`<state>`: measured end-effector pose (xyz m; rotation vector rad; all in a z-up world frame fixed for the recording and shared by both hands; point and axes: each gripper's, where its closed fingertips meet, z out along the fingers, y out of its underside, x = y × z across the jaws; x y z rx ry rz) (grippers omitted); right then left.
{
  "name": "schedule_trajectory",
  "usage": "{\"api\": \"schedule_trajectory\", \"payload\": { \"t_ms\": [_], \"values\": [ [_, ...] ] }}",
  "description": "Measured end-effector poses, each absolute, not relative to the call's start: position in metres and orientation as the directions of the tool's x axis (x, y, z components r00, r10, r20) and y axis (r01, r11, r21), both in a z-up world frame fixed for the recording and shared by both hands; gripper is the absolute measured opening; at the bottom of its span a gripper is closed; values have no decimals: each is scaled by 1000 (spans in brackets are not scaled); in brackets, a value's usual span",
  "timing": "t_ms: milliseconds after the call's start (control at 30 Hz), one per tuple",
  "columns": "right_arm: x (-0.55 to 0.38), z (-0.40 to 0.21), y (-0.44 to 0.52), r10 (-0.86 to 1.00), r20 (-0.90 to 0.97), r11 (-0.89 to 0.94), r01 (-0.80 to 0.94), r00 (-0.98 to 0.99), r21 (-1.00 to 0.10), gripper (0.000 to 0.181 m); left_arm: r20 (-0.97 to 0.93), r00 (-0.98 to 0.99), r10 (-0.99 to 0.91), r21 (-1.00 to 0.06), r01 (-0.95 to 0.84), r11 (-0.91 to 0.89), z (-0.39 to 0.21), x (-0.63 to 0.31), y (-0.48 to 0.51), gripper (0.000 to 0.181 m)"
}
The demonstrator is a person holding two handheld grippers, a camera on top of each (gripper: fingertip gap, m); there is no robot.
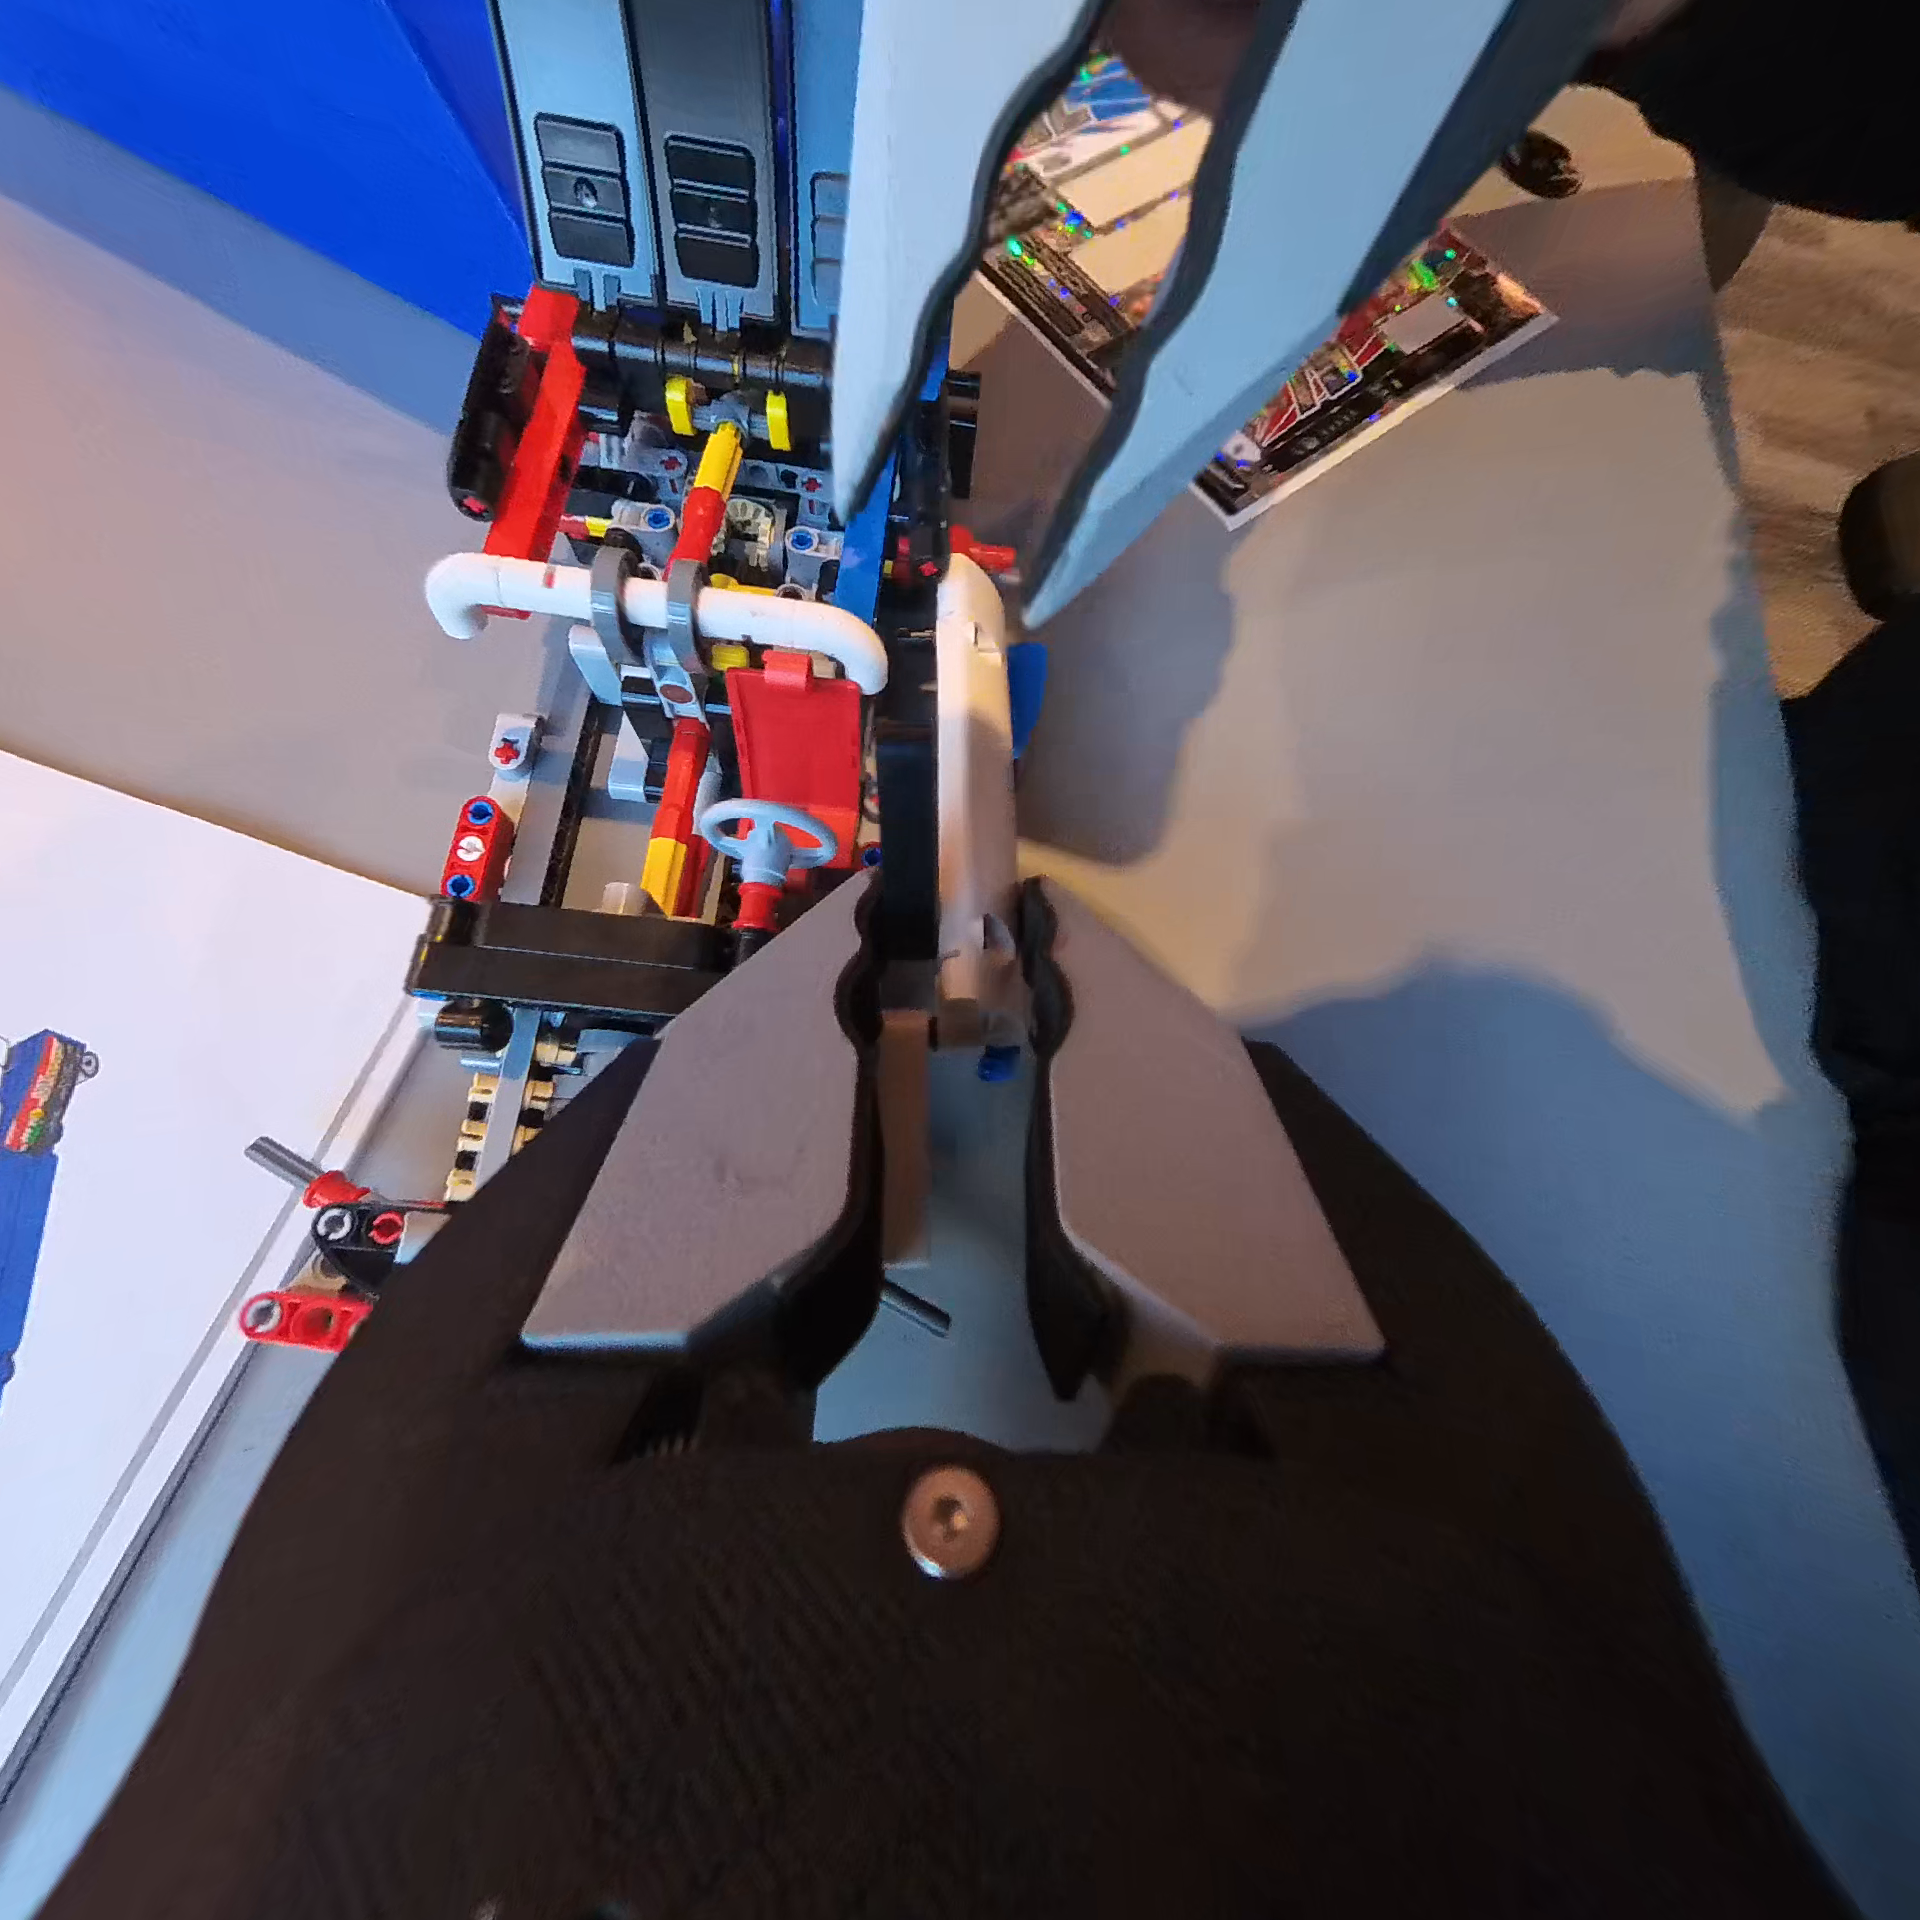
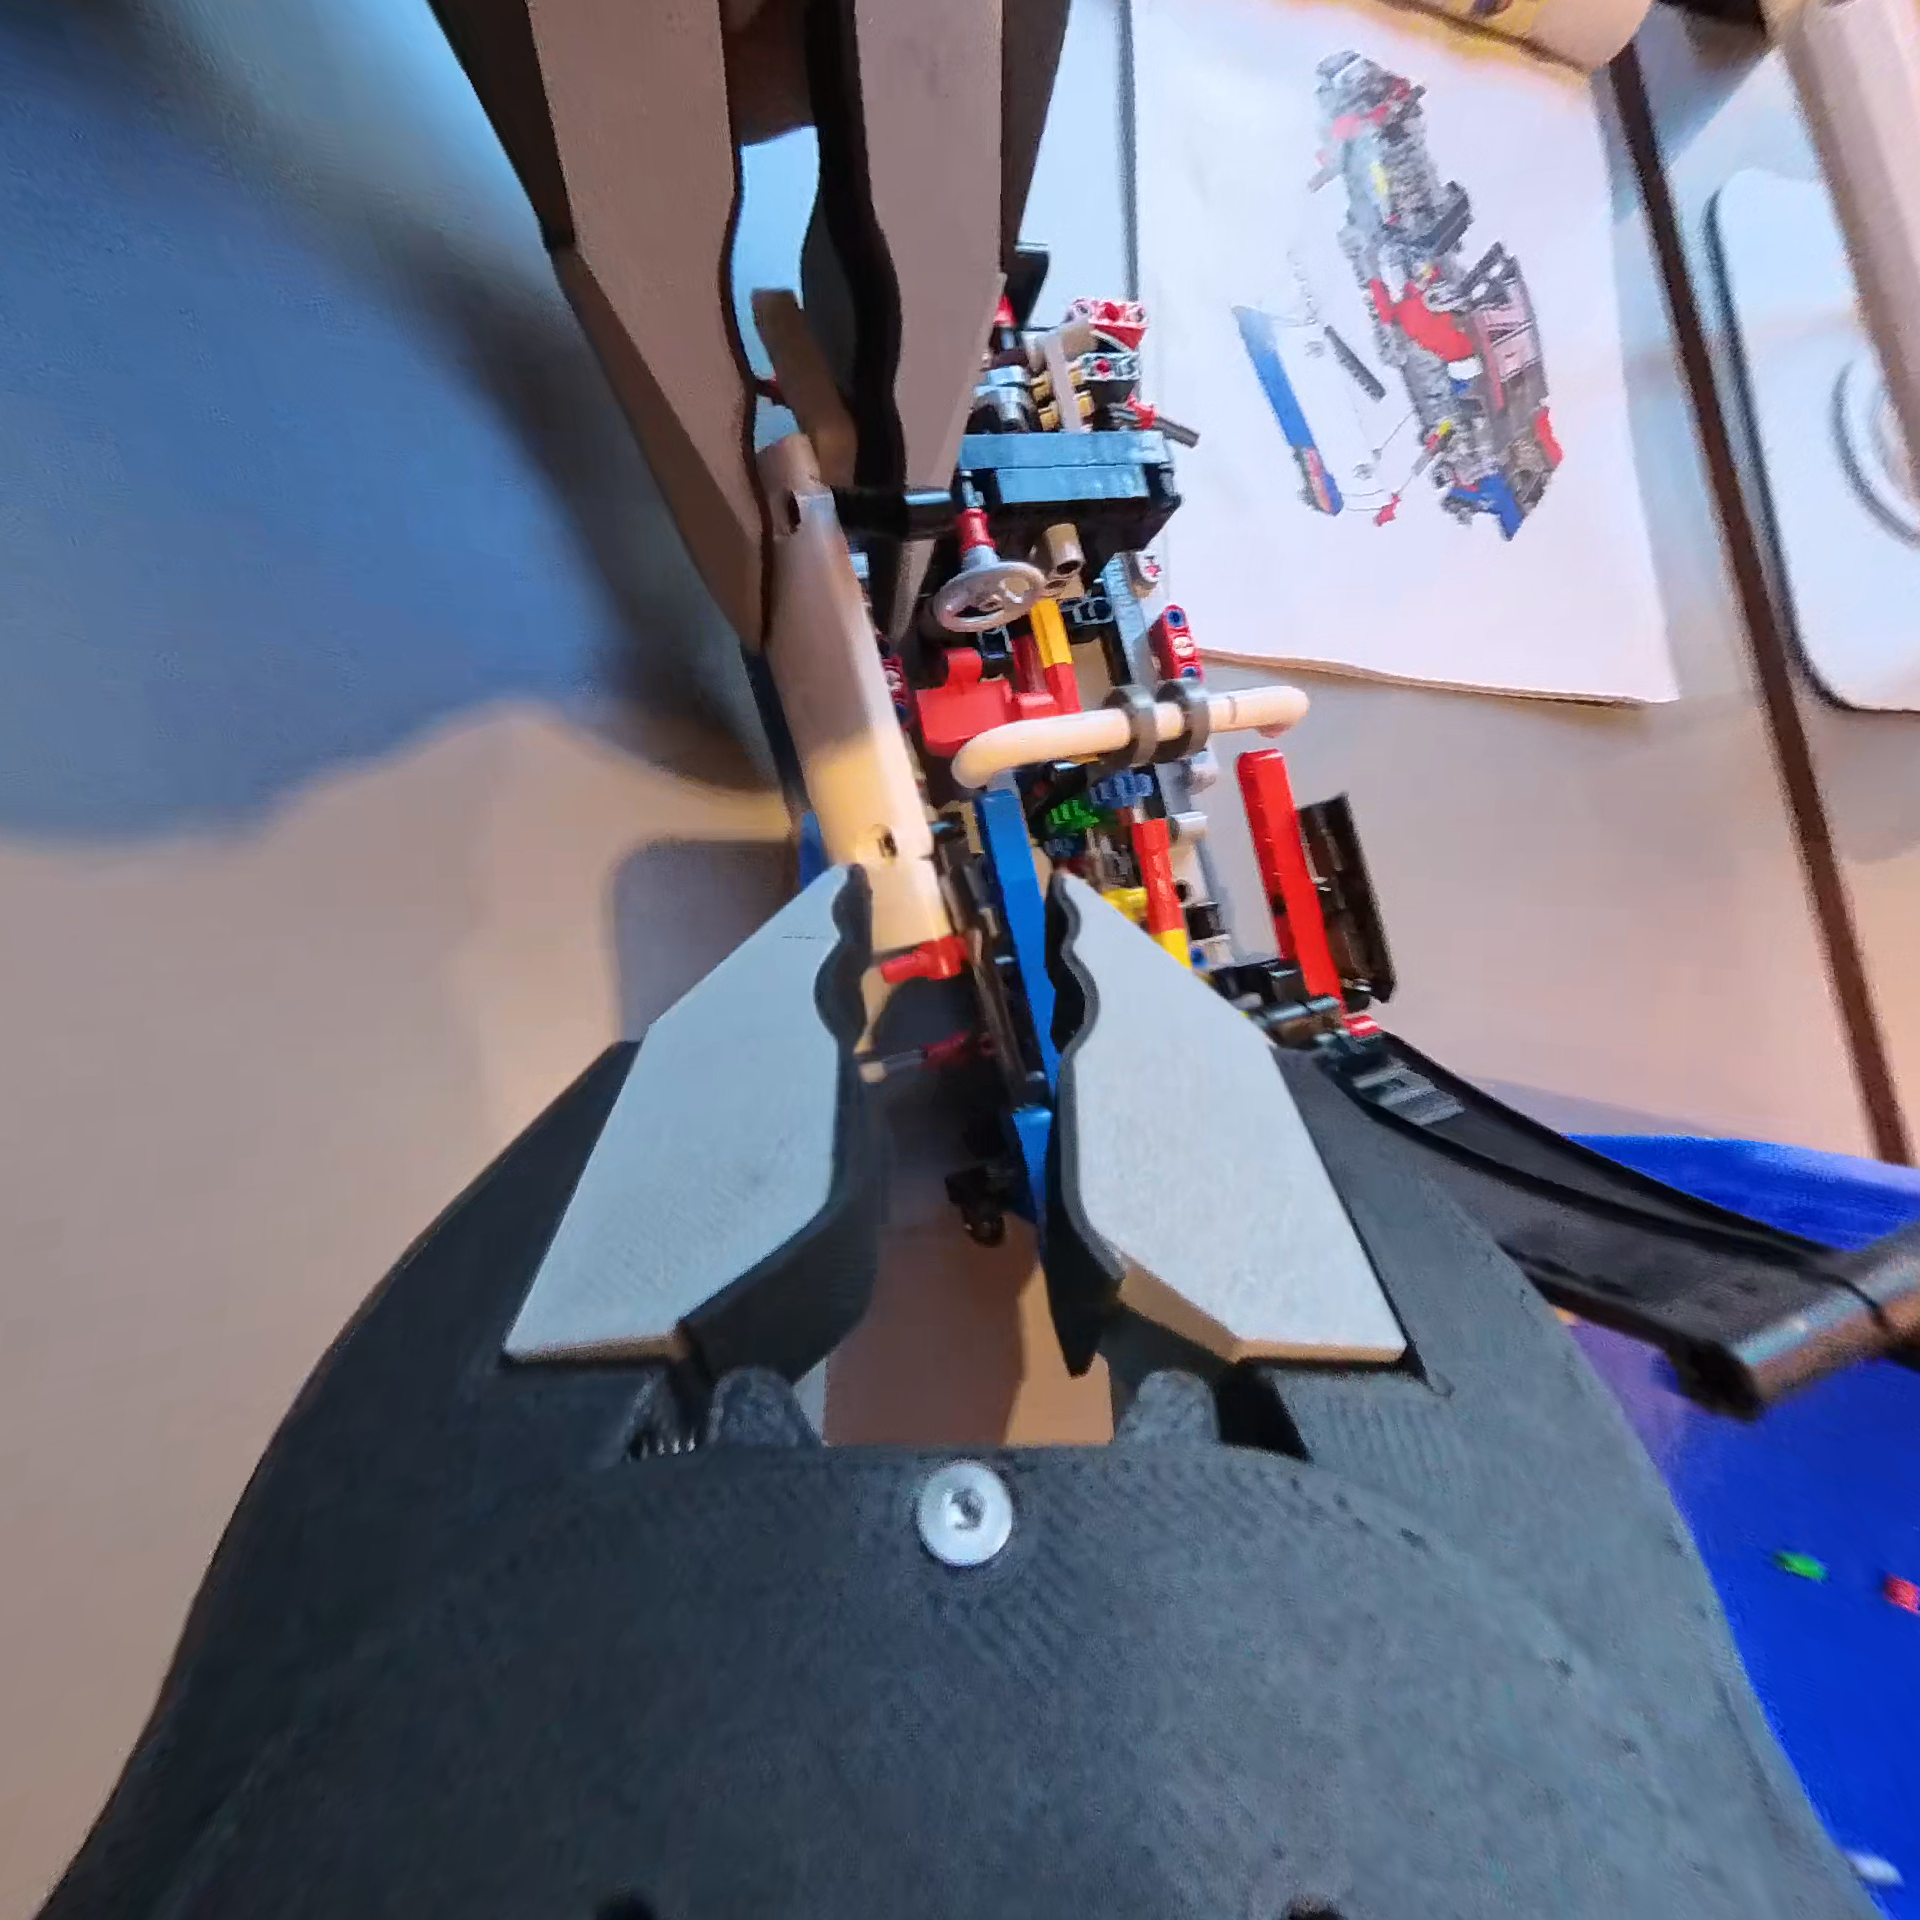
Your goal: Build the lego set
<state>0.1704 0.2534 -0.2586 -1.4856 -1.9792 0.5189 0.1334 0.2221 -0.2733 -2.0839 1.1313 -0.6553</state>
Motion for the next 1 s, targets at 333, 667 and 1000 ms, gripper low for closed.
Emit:
{"api": "schedule_trajectory", "payload": {
  "t_ms": [333, 667, 1000],
  "values": [
    [164, -270, 254, 951, 247, 297, 778, -187, -553, 42, 120, 504, -855, -753, -515, -409, -275, 133, 223, 22],
    [165, -279, 258, 954, 227, 290, 807, -198, -515, 36, 60, 574, -817, -761, -503, -410, -270, 131, 230, 23],
    [163, -278, 260, 952, 227, 295, 798, -203, -525, 32, -49, 581, -813, -772, -538, -338, -238, 148, 234, 29]
  ]
}}
